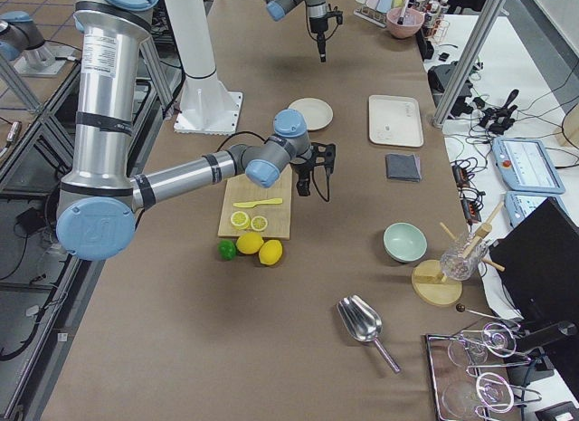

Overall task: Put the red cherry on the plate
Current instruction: 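Draw the left arm back while the right arm reaches over the cherries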

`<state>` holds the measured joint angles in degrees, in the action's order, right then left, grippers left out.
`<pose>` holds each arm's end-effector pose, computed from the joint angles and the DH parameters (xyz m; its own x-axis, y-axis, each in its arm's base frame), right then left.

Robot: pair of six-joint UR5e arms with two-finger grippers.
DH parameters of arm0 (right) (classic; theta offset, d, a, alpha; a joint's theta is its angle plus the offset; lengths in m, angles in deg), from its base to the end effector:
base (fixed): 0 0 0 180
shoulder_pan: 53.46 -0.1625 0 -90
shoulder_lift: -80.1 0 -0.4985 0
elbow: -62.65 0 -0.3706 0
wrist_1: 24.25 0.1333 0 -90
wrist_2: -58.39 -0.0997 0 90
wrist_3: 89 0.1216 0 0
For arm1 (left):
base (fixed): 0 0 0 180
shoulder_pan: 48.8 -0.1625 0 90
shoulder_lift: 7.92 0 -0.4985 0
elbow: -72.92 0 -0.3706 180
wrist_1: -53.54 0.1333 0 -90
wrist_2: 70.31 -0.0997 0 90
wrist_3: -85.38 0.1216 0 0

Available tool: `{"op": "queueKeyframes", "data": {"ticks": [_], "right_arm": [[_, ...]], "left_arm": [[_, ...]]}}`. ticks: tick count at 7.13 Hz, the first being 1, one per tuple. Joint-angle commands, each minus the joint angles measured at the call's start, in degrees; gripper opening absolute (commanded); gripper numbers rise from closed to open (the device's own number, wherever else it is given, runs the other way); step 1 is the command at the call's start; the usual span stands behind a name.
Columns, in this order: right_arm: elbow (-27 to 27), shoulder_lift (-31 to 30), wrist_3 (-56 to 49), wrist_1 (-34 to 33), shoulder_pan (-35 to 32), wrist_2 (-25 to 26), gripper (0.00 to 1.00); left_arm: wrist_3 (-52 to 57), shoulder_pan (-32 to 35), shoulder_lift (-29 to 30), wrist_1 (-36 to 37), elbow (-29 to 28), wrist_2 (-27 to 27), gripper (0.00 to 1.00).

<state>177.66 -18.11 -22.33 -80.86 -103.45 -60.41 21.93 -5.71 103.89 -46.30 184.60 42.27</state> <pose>-0.2188 -0.3768 0.5404 0.5496 0.1149 0.8275 -0.2348 0.9718 0.0210 0.3817 -0.4756 0.3573 0.5715 0.0305 -0.8200 0.1681 0.9738 0.1534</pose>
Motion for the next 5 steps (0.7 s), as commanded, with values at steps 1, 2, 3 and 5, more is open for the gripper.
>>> {"op": "queueKeyframes", "data": {"ticks": [1, 2, 3, 5], "right_arm": [[6.4, -1.7, 9.3, -3.6, 10.8, 7.9, 1.00], [8.9, -3.0, 12.5, -5.8, 15.6, 10.8, 1.00], [10.2, -5.5, 15.1, -6.1, 21.2, 15.8, 1.00], [10.2, -6.2, 16.7, -7.4, 31.3, 25.1, 1.00]], "left_arm": [[19.8, 12.6, -3.2, 14.5, 5.7, 5.7, 0.98], [29.0, 18.0, -7.0, 14.3, 5.3, 9.8, 0.98], [36.0, 22.2, -9.8, 13.9, 1.8, 13.5, 0.98], [37.9, 23.7, -10.2, 13.9, -3.2, 17.7, 0.98]]}}
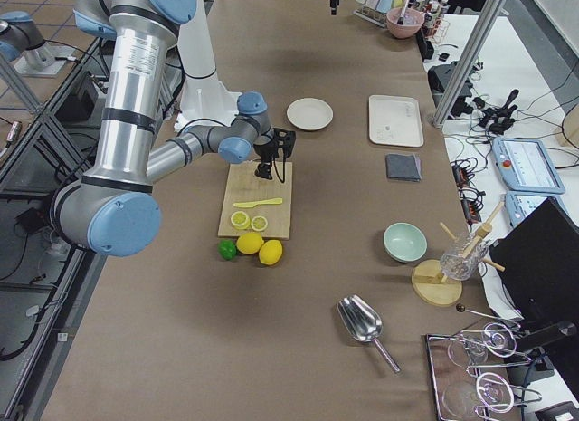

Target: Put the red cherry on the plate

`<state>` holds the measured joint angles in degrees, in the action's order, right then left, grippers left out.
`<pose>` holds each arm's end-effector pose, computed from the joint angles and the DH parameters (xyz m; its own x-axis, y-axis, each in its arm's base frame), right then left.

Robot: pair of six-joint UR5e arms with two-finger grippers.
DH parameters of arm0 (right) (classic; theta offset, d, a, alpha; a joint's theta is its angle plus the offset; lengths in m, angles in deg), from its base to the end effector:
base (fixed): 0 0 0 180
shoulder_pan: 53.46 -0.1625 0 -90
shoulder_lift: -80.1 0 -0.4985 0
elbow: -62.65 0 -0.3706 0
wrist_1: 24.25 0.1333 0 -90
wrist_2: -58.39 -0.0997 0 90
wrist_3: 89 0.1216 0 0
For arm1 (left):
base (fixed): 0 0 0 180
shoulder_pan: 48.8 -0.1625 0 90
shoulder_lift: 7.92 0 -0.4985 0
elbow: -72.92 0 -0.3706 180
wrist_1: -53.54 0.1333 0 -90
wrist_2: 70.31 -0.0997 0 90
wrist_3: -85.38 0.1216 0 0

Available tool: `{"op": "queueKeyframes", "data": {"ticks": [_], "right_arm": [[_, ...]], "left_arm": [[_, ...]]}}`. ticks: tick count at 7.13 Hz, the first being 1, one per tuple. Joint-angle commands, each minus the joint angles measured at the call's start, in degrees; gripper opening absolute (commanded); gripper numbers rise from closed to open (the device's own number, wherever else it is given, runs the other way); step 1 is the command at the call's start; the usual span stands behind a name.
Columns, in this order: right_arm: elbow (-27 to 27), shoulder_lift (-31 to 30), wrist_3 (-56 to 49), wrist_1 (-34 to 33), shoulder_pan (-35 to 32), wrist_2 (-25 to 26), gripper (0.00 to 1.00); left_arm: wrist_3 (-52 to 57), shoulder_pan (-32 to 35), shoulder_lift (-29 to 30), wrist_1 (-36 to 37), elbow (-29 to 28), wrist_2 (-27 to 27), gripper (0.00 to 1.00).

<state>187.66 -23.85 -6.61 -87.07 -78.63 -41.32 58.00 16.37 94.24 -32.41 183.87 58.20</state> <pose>-0.2973 -0.2643 0.5186 0.6379 0.1555 0.7542 -0.2228 0.9748 -0.0126 0.1782 -0.5222 0.4821 0.6866 0.1707 -0.7067 -0.0578 0.9818 0.1810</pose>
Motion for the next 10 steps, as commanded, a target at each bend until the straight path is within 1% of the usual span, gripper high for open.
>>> {"op": "queueKeyframes", "data": {"ticks": [1, 2, 3, 4, 5, 6, 8, 10], "right_arm": [[0.2, -0.3, 1.0, -1.9, 10.4, 11.1, 1.00], [0.2, -0.3, 1.1, -1.9, 10.7, 11.3, 1.00], [0.1, -0.3, 1.1, -1.9, 11.0, 11.5, 0.87], [0.1, -0.3, 1.1, -1.9, 11.5, 11.5, 0.59], [0.1, -0.3, 1.1, -1.9, 12.0, 11.5, 0.47], [0.1, -0.2, 1.1, -1.9, 12.4, 11.5, 0.47], [0.1, 0.0, 1.1, -1.9, 12.7, 11.5, 0.47], [0.2, 0.1, 1.1, -1.9, 12.8, 11.5, 0.44]], "left_arm": [[1.8, 1.7, -0.6, -0.1, -2.5, 1.7, 0.98], [1.8, 1.7, -0.6, -0.1, -2.5, 1.7, 0.98], [1.8, 1.7, -0.5, -0.2, -2.4, 1.8, 0.98], [1.5, 1.7, -0.5, -1.2, -2.4, 1.8, 0.98], [1.2, 1.6, -0.6, -3.0, -2.7, 1.8, 0.98], [1.3, 1.5, -1.1, -3.5, -2.6, 1.9, 0.98], [1.1, 1.5, -2.6, -8.0, -2.9, 1.9, 0.98], [1.0, 1.2, -3.7, -11.0, -3.4, 1.9, 0.98]]}}
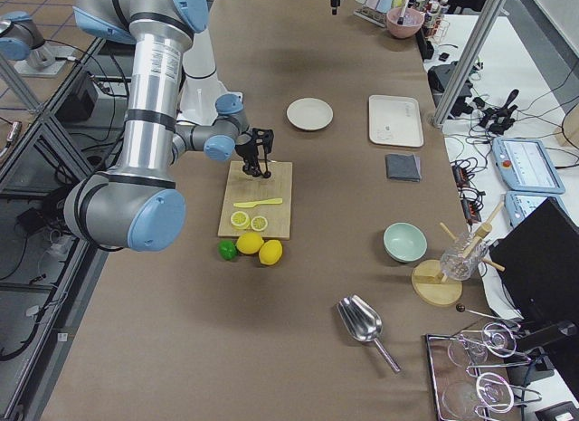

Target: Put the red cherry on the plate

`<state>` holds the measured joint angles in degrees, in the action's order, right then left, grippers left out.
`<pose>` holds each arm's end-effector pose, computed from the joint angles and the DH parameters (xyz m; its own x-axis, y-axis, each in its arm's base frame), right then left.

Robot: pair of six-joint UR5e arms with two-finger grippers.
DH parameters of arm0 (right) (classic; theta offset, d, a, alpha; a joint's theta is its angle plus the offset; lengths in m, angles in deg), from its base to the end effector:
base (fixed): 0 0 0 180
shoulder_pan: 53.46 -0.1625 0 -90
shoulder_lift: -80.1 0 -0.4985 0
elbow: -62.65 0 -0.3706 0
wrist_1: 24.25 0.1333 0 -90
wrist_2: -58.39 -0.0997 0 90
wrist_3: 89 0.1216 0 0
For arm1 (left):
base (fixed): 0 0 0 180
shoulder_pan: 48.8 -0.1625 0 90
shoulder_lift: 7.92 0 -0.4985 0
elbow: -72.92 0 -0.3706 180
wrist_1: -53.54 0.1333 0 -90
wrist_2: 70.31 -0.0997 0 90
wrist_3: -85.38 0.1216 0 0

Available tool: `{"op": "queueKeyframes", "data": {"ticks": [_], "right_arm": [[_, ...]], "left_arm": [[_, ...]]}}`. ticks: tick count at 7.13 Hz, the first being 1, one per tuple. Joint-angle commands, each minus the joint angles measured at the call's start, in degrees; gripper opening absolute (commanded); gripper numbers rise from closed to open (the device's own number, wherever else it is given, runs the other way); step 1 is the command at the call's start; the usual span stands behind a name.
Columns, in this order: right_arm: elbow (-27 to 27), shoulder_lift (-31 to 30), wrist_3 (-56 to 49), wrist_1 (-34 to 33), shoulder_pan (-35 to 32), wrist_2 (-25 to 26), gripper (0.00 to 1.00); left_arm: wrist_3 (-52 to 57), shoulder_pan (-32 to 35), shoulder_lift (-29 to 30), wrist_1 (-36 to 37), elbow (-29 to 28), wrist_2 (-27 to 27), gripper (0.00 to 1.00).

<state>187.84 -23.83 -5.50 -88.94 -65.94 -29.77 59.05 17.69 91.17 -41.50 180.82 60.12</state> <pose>-0.3435 -0.2165 0.5231 0.6939 0.0377 0.7190 -0.1612 0.9814 0.1041 0.1665 -0.5193 0.5121 0.6526 0.2100 -0.7280 -0.0544 0.9713 0.2315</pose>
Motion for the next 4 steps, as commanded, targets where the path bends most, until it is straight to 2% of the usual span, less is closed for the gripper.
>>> {"op": "queueKeyframes", "data": {"ticks": [1, 2, 3, 4], "right_arm": [[0.1, 0.0, 0.0, 0.0, 0.0, 0.0, 0.40], [0.1, 0.0, 0.0, 0.0, 0.0, 0.0, 0.37], [0.1, 0.0, 0.0, 0.0, 0.0, 0.0, 0.15], [0.1, 0.1, -0.1, 0.0, -0.4, 0.0, 0.00]], "left_arm": [[0.0, -0.1, -0.7, -3.1, -1.3, 0.0, 0.98], [0.0, -0.1, -0.7, -4.8, -2.2, 0.0, 0.98], [0.0, -0.1, -0.7, -6.2, -3.0, 0.0, 0.98], [-0.1, -0.2, -0.7, -7.1, -3.2, 0.0, 0.98]]}}
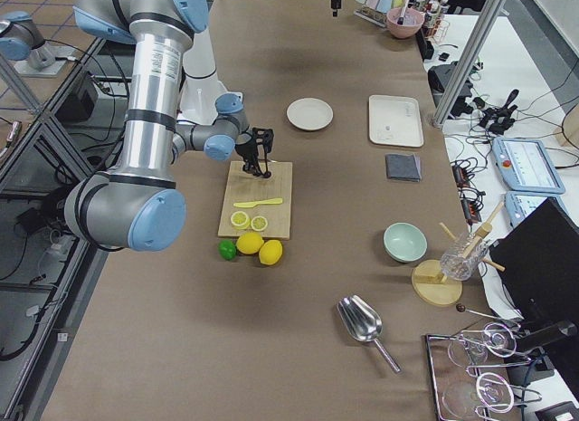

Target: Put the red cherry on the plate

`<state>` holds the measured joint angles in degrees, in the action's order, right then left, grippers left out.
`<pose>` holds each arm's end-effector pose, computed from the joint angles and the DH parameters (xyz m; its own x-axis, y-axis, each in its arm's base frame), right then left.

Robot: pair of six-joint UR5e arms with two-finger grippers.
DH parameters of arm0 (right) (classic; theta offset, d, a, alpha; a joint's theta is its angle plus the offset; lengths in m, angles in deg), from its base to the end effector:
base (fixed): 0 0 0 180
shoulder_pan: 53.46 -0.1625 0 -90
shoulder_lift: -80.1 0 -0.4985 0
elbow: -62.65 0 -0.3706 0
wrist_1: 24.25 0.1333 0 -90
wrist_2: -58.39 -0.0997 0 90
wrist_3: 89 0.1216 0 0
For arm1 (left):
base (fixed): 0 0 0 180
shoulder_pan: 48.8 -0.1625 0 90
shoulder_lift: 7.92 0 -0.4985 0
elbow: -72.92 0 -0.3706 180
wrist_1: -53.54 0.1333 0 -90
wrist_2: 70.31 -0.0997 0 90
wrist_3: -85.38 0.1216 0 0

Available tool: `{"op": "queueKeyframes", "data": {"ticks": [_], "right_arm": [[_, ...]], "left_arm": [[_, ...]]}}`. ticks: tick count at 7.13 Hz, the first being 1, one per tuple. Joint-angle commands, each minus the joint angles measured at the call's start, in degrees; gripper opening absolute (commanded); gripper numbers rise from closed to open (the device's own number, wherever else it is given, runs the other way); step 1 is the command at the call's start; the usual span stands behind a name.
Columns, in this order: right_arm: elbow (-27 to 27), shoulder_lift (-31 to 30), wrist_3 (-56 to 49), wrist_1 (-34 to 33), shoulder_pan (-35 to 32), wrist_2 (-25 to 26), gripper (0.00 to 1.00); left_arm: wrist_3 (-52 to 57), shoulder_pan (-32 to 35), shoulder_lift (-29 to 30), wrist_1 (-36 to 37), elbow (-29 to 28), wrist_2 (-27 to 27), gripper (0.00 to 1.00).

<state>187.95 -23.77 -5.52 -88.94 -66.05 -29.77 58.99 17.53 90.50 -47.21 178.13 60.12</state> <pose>-0.3432 -0.2172 0.5217 0.6918 0.0382 0.7210 -0.1632 0.9810 0.1046 0.1698 -0.5229 0.5272 0.6401 0.2382 -0.7304 -0.0523 0.9620 0.2679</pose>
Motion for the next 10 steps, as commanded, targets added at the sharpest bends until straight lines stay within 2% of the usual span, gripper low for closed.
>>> {"op": "queueKeyframes", "data": {"ticks": [1, 3, 4, 5, 6, 7, 8, 10], "right_arm": [[0.2, 0.2, -0.1, 0.1, -0.6, 0.0, 0.00], [1.9, 1.6, -0.1, 0.1, -1.2, -0.3, 0.00], [1.6, 4.3, -0.1, -0.1, -1.9, -0.4, 0.00], [1.3, 10.7, 0.0, -6.7, -2.4, -0.4, 0.00], [1.1, 21.2, 0.1, -19.6, -2.8, -0.4, 0.00], [0.4, 28.3, 0.7, -26.9, -2.8, -0.3, 0.00], [-2.2, 32.0, 3.4, -27.6, -2.5, -0.3, 0.00], [-7.3, 38.6, 4.5, -28.2, -2.5, 0.0, 0.00]], "left_arm": [[0.1, -0.1, -0.7, -1.4, -0.5, 0.0, 0.98], [-0.1, -0.1, -1.0, -2.6, -0.5, 0.0, 0.98], [0.1, -0.1, -1.8, -3.3, -0.5, 0.2, 0.98], [0.5, 0.1, -3.4, -2.8, -0.4, 0.9, 0.98], [0.7, 1.9, -5.4, -2.3, -0.5, 1.7, 0.98], [1.3, 4.5, -6.8, -2.4, -0.5, 2.3, 0.98], [8.1, 7.3, -7.4, -1.7, -1.2, 2.4, 0.98], [28.0, 15.6, -6.6, 14.6, -1.8, 2.4, 0.98]]}}
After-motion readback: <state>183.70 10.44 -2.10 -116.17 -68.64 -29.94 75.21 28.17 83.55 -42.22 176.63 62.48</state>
